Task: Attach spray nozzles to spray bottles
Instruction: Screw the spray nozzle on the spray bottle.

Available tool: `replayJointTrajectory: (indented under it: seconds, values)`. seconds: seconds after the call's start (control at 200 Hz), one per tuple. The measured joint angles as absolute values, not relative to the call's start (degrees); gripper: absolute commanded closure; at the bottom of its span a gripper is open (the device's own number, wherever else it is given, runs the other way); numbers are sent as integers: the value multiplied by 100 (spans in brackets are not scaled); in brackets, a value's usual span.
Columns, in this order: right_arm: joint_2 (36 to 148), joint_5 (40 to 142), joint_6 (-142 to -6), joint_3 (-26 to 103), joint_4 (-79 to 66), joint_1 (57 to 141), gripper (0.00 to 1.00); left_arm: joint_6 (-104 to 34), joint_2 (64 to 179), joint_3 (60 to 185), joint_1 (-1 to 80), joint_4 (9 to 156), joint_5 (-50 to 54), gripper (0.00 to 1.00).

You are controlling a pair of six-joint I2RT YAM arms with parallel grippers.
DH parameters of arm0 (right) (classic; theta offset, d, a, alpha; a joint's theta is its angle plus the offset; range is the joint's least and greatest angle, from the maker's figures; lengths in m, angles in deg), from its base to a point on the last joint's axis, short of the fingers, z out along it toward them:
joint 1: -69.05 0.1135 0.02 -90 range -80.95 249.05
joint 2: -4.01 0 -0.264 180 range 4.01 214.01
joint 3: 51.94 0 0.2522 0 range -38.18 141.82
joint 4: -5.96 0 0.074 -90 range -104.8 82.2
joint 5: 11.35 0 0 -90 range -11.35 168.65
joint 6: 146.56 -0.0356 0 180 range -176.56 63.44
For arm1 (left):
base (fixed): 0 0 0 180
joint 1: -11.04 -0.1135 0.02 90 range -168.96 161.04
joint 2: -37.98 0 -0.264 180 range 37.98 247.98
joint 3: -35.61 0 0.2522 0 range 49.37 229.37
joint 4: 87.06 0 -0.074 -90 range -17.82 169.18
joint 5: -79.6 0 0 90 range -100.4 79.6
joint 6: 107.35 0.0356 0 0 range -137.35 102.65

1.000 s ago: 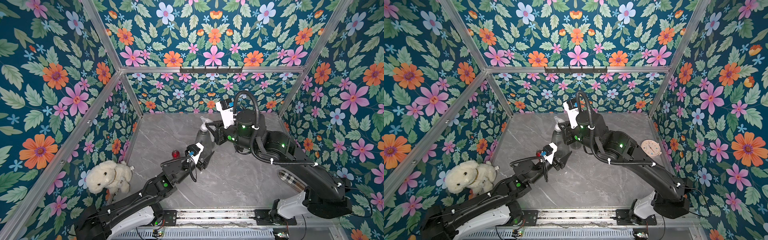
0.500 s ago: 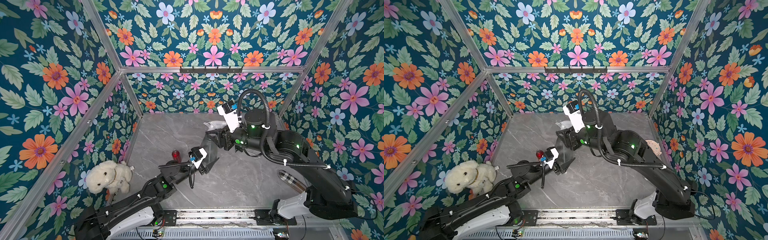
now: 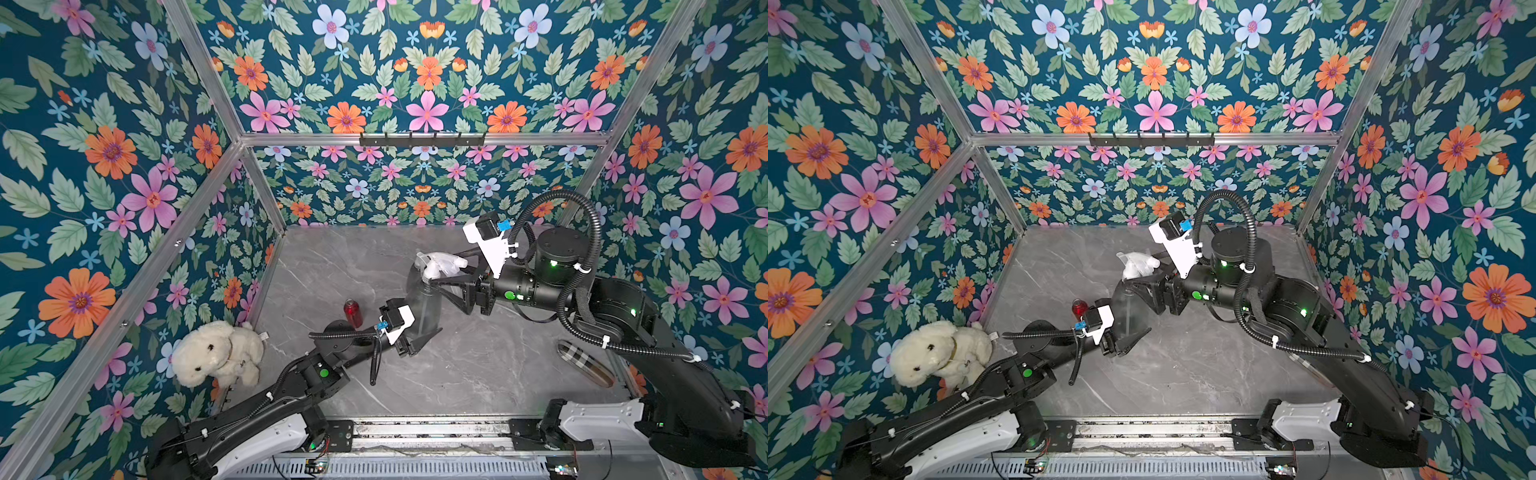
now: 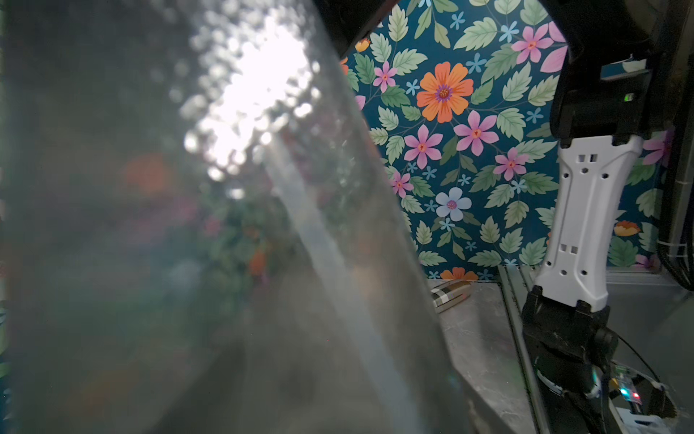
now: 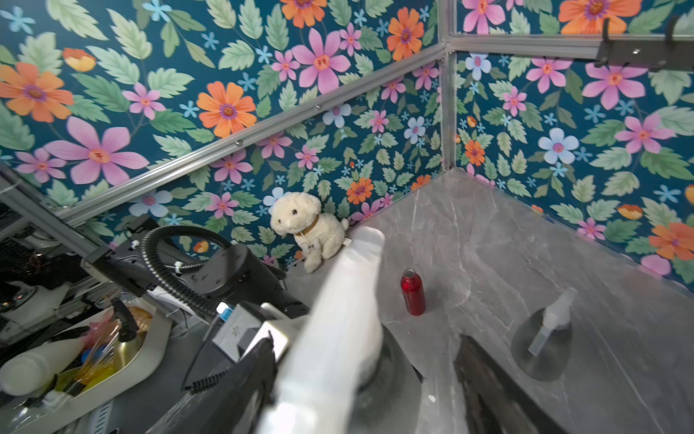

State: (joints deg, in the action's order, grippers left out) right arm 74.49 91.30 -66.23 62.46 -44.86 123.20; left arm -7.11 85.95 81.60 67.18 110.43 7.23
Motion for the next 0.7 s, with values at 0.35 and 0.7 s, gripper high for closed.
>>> replayJointTrajectory:
  seconds: [0.35, 0.7]
  values:
    - [7620, 9171, -6717, 6198, -4228, 12292, 81, -709, 8724, 8203, 6718, 10999, 747, 100]
    - [7351, 8249, -6829, 5387, -3262, 12731, 99, -713, 8623, 7983, 6726, 11200, 285, 100]
